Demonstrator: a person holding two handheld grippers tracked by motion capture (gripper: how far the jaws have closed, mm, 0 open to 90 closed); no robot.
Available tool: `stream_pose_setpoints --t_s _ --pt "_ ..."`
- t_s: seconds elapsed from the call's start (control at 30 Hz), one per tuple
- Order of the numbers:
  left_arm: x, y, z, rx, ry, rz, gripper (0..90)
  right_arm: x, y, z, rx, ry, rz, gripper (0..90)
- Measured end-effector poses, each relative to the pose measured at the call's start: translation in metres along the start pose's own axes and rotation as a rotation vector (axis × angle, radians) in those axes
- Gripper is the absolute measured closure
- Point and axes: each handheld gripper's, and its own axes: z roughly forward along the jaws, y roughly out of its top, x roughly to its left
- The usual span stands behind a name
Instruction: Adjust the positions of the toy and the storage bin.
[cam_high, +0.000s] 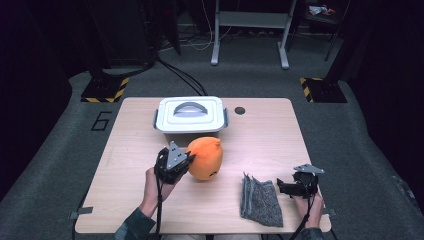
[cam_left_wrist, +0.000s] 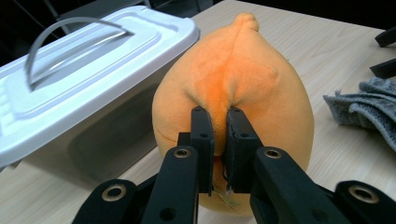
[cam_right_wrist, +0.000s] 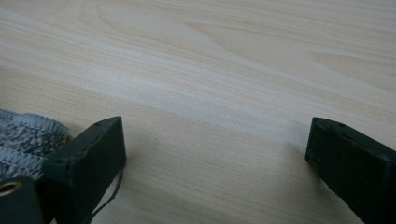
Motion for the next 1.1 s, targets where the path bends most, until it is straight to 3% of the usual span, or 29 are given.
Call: stream_pose_setpoints --t_s 0.2,0.63,0.83,1.1 --pt "0.011 -0.015 -0.017 0.002 0.039 -0.041 83.3 0.001 0.000 0.000 -0.002 0.001 0.006 4.2" --pt "0.031 -0.039 -0.054 0.016 0.117 -0.084 83.2 0.000 0.000 0.000 -0.009 0.001 0.000 4.5" --pt "0.038 -0.049 -0.068 0.006 0.157 -0.114 83.2 0.001 0.000 0.000 -0.010 0.001 0.000 4.5" --pt "0.048 -0.063 -0.083 0.031 0.194 -0.145 83.0 0.001 -0.001 0.000 -0.011 0.000 0.000 4.6"
